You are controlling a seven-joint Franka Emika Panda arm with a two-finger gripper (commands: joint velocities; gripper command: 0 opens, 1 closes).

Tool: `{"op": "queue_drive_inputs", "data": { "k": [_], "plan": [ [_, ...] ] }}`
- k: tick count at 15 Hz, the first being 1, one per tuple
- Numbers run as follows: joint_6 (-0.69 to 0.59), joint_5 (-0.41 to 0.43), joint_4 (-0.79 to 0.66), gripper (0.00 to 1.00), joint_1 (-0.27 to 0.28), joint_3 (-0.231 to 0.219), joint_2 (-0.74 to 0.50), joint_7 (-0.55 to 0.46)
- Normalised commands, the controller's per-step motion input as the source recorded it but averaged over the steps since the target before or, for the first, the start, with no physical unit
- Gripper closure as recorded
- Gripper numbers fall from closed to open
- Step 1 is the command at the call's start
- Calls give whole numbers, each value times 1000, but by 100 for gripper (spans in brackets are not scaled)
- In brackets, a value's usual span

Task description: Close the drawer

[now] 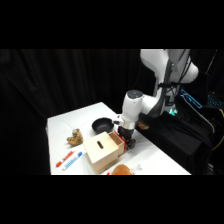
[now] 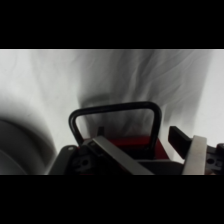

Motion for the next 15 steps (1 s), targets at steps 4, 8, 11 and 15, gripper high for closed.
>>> {"op": "queue_drive_inputs", "data": {
  "k": [4, 8, 11, 15],
  "plan": [
    [-301, 262, 343, 0, -20, 16, -13, -378],
    [-256, 161, 334, 0, -104, 65, 34, -304],
    [-227, 114, 281, 0, -109, 74, -15, -248],
    [-266, 91, 126, 0, -83, 93, -190, -213]
  ]
}}
